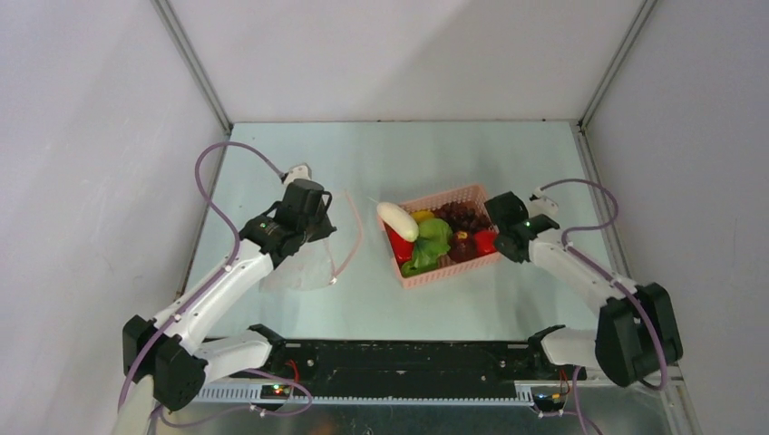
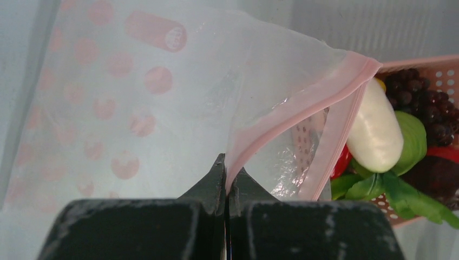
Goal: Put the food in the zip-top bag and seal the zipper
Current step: Move the bin to the center of the board, then pick up the fake vegetable from the bin.
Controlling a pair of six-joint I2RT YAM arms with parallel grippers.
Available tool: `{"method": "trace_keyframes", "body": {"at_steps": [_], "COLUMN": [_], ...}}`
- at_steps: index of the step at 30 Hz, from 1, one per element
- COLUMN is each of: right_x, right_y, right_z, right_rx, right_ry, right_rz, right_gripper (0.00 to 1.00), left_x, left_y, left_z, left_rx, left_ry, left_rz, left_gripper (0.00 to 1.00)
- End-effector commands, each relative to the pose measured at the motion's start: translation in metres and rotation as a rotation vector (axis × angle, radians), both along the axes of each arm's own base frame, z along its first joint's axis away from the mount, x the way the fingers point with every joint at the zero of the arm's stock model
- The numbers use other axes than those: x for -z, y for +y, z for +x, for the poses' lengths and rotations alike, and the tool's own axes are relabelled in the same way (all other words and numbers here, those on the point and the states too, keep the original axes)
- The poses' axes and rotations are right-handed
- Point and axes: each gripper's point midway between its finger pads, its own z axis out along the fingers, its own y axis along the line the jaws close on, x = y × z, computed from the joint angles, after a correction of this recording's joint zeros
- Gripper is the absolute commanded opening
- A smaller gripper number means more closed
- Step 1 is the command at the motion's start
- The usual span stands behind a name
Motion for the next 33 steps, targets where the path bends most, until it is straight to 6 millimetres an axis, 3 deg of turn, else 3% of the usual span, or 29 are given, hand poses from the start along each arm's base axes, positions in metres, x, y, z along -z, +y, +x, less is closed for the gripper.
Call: {"method": "trace_keyframes", "body": {"at_steps": [1, 4, 7, 9, 12, 14, 16, 19, 20, 21, 22, 23, 24, 25, 27, 30, 33], "right_x": [-0.008, -0.028, -0.062, -0.089, -0.133, -0.154, -0.161, -0.158, -0.148, -0.151, -0.138, -0.144, -0.126, -0.126, -0.104, -0.091, -0.077], "right_y": [-0.014, -0.012, -0.007, 0.010, 0.051, 0.091, 0.135, 0.185, 0.198, 0.209, 0.217, 0.225, 0.230, 0.233, 0.241, 0.251, 0.246], "right_z": [-0.037, -0.033, -0.025, -0.019, -0.010, -0.017, -0.027, -0.042, -0.041, -0.044, -0.041, -0.040, -0.037, -0.035, -0.029, -0.033, -0.033], "right_rx": [0.009, -0.038, -0.111, -0.248, -0.525, -0.751, -0.972, -1.181, -1.227, -1.261, -1.281, -1.303, -1.314, -1.314, -1.319, -1.345, -1.326], "right_ry": [0.038, -0.040, -0.179, -0.284, -0.482, -0.584, -0.628, -0.632, -0.606, -0.611, -0.568, -0.566, -0.504, -0.477, -0.385, -0.326, -0.274], "right_rz": [-0.021, -0.004, 0.012, 0.030, 0.016, 0.033, 0.089, 0.148, 0.141, 0.134, 0.122, 0.109, 0.092, 0.081, 0.061, 0.042, -0.011], "right_gripper": [0.40, 0.75, 0.88, 0.92, 0.93, 0.94, 0.94, 0.94, 0.93, 0.93, 0.91, 0.89, 0.88, 0.86, 0.80, 0.75, 0.72], "left_x": [-0.011, -0.010, -0.012, -0.014, -0.013, -0.010, -0.008, -0.006, -0.006, -0.006, -0.005, -0.007, -0.006, -0.007, -0.008, -0.007, -0.007], "left_y": [-0.010, -0.013, -0.016, -0.018, -0.017, -0.018, -0.018, -0.018, -0.017, -0.017, -0.016, -0.017, -0.017, -0.016, -0.016, -0.015, -0.016], "left_z": [0.000, 0.000, 0.001, 0.002, 0.004, 0.004, 0.003, 0.002, 0.001, 0.000, -0.001, -0.002, -0.002, -0.003, -0.003, -0.003, -0.003], "left_rx": [0.037, 0.047, 0.053, 0.060, 0.055, 0.057, 0.058, 0.058, 0.059, 0.058, 0.060, 0.063, 0.064, 0.064, 0.064, 0.066, 0.065], "left_ry": [-0.027, -0.020, -0.029, -0.037, -0.041, -0.034, -0.028, -0.026, -0.025, -0.027, -0.028, -0.034, -0.034, -0.039, -0.040, -0.040, -0.042], "left_rz": [-0.029, -0.031, -0.043, -0.049, -0.046, -0.044, -0.043, -0.047, -0.047, -0.048, -0.050, -0.056, -0.057, -0.059, -0.058, -0.054, -0.053], "left_gripper": [0.00, 0.00, 0.00, 0.00, 0.00, 0.00, 0.00, 0.00, 0.00, 0.00, 0.00, 0.00, 0.00, 0.00, 0.00, 0.00, 0.00]}}
